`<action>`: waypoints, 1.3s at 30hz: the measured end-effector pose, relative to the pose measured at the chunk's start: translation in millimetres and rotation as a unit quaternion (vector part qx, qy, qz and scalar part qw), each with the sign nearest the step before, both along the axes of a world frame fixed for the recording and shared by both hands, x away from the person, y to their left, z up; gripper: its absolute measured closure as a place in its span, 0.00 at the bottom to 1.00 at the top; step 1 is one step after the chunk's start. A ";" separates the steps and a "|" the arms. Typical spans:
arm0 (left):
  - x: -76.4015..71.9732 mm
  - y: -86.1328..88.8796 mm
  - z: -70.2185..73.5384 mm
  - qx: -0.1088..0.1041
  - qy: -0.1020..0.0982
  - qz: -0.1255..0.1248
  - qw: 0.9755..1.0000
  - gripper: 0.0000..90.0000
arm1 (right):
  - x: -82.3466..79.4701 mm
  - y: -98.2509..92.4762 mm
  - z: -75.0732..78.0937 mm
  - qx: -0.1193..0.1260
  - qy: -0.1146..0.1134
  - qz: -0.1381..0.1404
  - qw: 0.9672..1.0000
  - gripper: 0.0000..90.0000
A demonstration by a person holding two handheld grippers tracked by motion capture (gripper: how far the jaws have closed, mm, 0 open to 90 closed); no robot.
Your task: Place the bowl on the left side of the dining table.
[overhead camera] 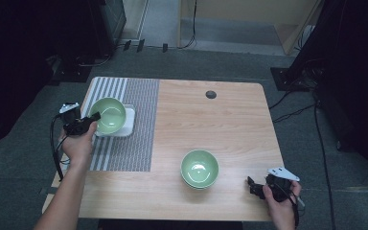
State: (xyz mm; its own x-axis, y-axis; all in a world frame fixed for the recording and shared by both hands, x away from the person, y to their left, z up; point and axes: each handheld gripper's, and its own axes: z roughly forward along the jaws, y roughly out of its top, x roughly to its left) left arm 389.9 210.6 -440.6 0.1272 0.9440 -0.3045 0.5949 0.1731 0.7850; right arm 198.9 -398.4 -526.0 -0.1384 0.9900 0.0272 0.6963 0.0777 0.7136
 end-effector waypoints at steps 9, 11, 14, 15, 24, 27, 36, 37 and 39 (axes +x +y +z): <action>22.0 -3.3 -14.2 0.003 0.064 0.023 0.998 0.94 | 0.0 0.0 0.0 0.000 0.000 0.000 1.000 0.02; 25.2 -2.3 -17.2 0.001 0.074 0.032 0.997 0.94 | 0.0 0.1 0.0 0.000 0.000 0.000 1.000 0.02; 31.1 -1.3 -20.8 0.001 0.091 0.038 0.995 0.94 | 0.0 0.2 0.0 0.000 0.001 0.000 1.000 0.02; 32.7 -1.5 -21.3 0.006 0.095 0.039 0.995 0.94 | 0.0 0.2 0.0 0.000 0.001 0.000 1.000 0.02; 45.0 3.7 -26.6 0.003 0.136 0.049 0.989 0.94 | 0.0 0.3 0.0 0.000 0.001 0.000 1.000 0.02; 48.7 3.7 -30.2 -0.001 0.152 0.042 0.987 0.94 | 0.0 0.3 0.0 0.000 0.001 0.001 1.000 0.01; 55.4 0.4 -37.5 -0.012 0.167 0.052 0.985 0.94 | 0.0 0.3 0.0 0.000 0.001 0.001 1.000 0.01; 56.1 0.1 -38.4 -0.010 0.168 0.055 0.984 0.94 | 0.0 0.3 0.0 0.000 0.001 0.001 1.000 0.01; 57.4 0.4 -39.7 -0.010 0.172 0.059 0.983 0.93 | 0.0 0.3 0.0 0.000 0.001 0.001 1.000 0.01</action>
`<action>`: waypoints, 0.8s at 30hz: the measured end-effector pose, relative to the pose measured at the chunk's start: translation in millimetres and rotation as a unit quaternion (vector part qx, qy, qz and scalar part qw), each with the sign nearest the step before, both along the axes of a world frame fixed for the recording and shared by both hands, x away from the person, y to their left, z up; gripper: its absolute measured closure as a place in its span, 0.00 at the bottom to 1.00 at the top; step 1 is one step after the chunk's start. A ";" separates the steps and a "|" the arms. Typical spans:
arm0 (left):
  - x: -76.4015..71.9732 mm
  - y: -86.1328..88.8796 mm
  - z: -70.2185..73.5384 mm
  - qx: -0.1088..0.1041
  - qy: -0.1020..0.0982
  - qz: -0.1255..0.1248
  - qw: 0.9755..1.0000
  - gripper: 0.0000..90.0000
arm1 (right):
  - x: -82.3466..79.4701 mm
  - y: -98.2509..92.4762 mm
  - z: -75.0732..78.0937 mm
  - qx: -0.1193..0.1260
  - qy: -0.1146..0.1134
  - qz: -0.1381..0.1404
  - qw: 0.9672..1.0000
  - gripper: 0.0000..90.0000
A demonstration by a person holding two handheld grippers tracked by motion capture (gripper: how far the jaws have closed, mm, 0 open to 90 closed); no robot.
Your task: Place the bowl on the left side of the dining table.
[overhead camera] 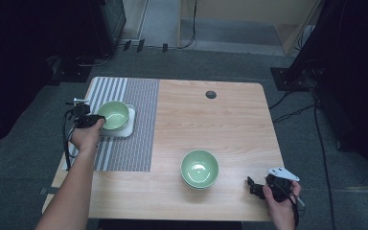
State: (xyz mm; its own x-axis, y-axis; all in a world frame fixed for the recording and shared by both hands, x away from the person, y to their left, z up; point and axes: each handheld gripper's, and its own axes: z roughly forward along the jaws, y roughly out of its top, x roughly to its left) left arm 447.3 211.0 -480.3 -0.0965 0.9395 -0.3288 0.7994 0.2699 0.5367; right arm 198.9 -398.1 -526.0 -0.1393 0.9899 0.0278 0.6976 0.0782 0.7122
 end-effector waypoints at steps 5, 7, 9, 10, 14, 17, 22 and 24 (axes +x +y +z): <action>1.6 0.4 2.2 -0.004 -0.002 -0.003 1.000 0.90 | 0.0 0.0 0.0 0.000 0.000 0.000 1.000 0.01; 1.7 1.6 4.0 -0.015 -0.002 -0.003 1.000 0.80 | 0.0 0.0 0.0 0.000 0.000 0.000 1.000 0.01; 1.5 2.0 5.7 -0.011 0.002 0.001 1.000 0.71 | 0.0 0.0 0.0 0.000 0.000 0.000 1.000 0.01; 1.1 1.2 6.3 -0.002 0.004 0.004 1.000 0.63 | 0.0 0.0 0.0 0.000 0.000 0.000 1.000 0.01; -1.2 1.6 8.6 0.002 -0.001 -0.005 1.000 0.40 | 0.0 0.0 0.0 0.000 0.000 0.000 1.000 0.01; -5.9 3.3 11.9 0.007 -0.018 -0.004 1.000 0.34 | 0.0 0.0 0.0 0.000 0.000 0.000 1.000 0.01; -12.6 5.3 20.1 0.003 -0.038 0.003 0.999 0.22 | 0.1 0.0 0.0 0.000 0.000 0.000 1.000 0.01; -14.9 5.8 24.5 -0.003 -0.052 -0.001 0.999 0.19 | 0.1 0.0 0.0 0.000 0.000 0.000 1.000 0.01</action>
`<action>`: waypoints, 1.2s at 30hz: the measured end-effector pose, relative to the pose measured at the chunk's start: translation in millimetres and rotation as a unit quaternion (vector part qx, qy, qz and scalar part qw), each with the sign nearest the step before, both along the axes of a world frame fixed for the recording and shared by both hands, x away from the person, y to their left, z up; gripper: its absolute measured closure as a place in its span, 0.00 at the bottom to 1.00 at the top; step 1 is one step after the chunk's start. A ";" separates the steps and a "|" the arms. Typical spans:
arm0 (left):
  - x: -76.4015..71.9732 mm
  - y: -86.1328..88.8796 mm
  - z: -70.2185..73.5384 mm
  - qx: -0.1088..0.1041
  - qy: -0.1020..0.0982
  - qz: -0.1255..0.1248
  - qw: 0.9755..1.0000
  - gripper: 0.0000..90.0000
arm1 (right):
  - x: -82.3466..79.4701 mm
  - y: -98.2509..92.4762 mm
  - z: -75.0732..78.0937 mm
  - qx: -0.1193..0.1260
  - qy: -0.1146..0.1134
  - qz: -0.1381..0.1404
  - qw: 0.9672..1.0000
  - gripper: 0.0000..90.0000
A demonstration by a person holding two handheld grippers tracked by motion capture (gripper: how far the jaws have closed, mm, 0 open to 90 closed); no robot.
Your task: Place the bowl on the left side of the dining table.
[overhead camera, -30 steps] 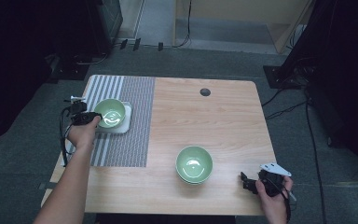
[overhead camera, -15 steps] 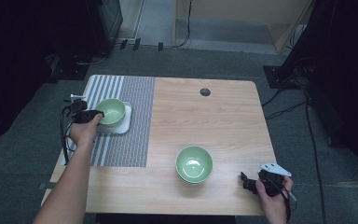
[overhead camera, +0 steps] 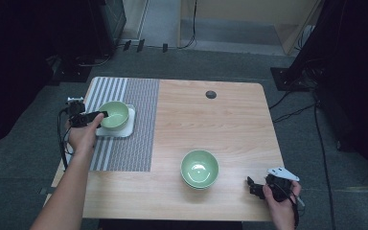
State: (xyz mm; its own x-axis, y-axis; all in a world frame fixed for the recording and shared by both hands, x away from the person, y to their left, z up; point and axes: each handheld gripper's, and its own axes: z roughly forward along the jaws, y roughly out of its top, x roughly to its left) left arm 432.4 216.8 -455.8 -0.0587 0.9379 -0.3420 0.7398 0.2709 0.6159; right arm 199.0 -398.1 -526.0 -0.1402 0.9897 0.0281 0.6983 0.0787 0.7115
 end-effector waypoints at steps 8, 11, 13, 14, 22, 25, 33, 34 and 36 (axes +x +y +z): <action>-9.6 -3.8 10.7 -0.005 -0.047 -0.028 0.998 0.11 | 0.5 0.1 -0.2 -0.001 0.003 0.001 1.000 0.00; -12.0 -6.2 13.6 0.000 -0.053 -0.030 0.998 0.11 | 0.4 0.1 -0.2 -0.001 0.002 0.000 1.000 0.00; -14.7 -7.0 16.0 -0.003 -0.063 -0.034 0.997 0.11 | 0.4 0.1 -0.2 -0.001 0.002 0.001 1.000 0.00; -16.3 -7.2 17.5 -0.004 -0.069 -0.033 0.997 0.11 | 0.5 0.0 -0.2 -0.001 0.003 0.001 1.000 0.00; -19.8 -11.1 21.7 0.010 -0.071 -0.032 0.997 0.09 | 0.4 0.0 -0.2 -0.001 0.003 0.001 1.000 0.00; -22.0 -12.2 22.5 0.016 -0.077 -0.034 0.996 0.09 | 0.4 0.0 -0.2 -0.001 0.003 0.001 1.000 0.00; -32.8 -17.5 28.1 0.042 -0.107 -0.045 0.992 0.09 | 0.7 0.9 -0.2 -0.001 0.002 -0.005 1.000 0.00; -34.9 -18.5 28.8 0.047 -0.112 -0.045 0.992 0.09 | 0.7 0.9 -0.2 -0.001 0.002 -0.005 1.000 0.00; -38.3 -19.3 30.2 0.054 -0.118 -0.041 0.991 0.09 | 0.7 0.9 -0.3 -0.001 0.002 -0.005 1.000 0.00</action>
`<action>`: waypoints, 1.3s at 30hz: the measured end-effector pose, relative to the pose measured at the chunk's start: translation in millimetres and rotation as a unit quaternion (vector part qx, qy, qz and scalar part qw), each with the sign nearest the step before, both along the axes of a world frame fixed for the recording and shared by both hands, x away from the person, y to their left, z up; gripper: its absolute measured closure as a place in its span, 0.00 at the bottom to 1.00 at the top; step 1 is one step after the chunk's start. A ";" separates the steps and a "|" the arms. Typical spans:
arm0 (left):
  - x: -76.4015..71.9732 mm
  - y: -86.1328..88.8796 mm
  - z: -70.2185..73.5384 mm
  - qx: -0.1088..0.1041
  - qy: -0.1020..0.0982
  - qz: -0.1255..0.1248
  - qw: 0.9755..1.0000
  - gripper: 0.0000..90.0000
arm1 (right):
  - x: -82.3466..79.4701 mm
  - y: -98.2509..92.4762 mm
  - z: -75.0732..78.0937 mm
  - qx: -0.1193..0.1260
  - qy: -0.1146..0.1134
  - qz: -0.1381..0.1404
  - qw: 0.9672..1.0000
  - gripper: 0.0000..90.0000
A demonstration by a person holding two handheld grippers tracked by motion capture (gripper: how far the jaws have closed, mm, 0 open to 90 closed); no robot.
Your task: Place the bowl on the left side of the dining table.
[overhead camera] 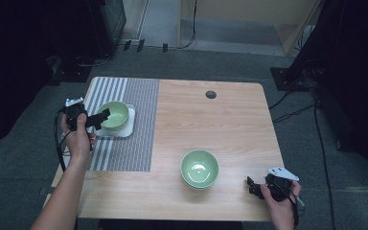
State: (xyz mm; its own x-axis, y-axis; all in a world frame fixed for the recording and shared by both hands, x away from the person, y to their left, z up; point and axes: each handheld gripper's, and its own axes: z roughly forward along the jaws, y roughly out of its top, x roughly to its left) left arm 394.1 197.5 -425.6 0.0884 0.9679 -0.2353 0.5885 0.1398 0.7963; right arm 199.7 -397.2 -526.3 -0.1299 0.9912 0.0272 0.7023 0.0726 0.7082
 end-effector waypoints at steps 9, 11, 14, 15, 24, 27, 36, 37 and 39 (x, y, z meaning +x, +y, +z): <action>-11.7 -2.0 1.4 0.010 -0.015 -0.002 1.000 0.09 | 0.0 0.4 0.0 0.000 0.000 -0.002 1.000 0.00; -15.0 -3.7 1.3 0.014 -0.018 -0.003 1.000 0.09 | 0.0 0.4 0.0 0.000 0.000 -0.002 1.000 0.00; -20.7 -5.8 1.8 0.015 -0.025 -0.006 1.000 0.09 | 0.0 0.4 0.0 0.000 0.000 -0.002 1.000 0.00; -22.7 -6.8 2.2 0.019 -0.027 -0.006 0.999 0.09 | 0.1 0.2 0.0 -0.001 0.000 -0.002 1.000 0.00; -38.4 -5.4 2.6 0.027 -0.039 -0.015 0.999 0.09 | 0.1 0.2 -0.1 0.000 -0.001 -0.002 1.000 0.00; -44.0 -4.0 1.4 0.028 -0.041 -0.016 0.999 0.09 | 0.1 0.2 0.0 -0.001 -0.001 -0.002 1.000 0.00; -58.7 0.7 -3.7 0.031 -0.045 -0.021 0.998 0.09 | 0.0 0.2 -0.1 -0.001 -0.001 -0.001 1.000 0.00; -60.3 1.1 -4.0 0.032 -0.045 -0.021 0.998 0.09 | 0.0 0.2 0.0 -0.001 -0.001 -0.001 1.000 0.00; -63.3 1.6 -4.6 0.035 -0.046 -0.024 0.998 0.09 | 0.0 0.2 0.0 -0.001 -0.001 -0.001 1.000 0.00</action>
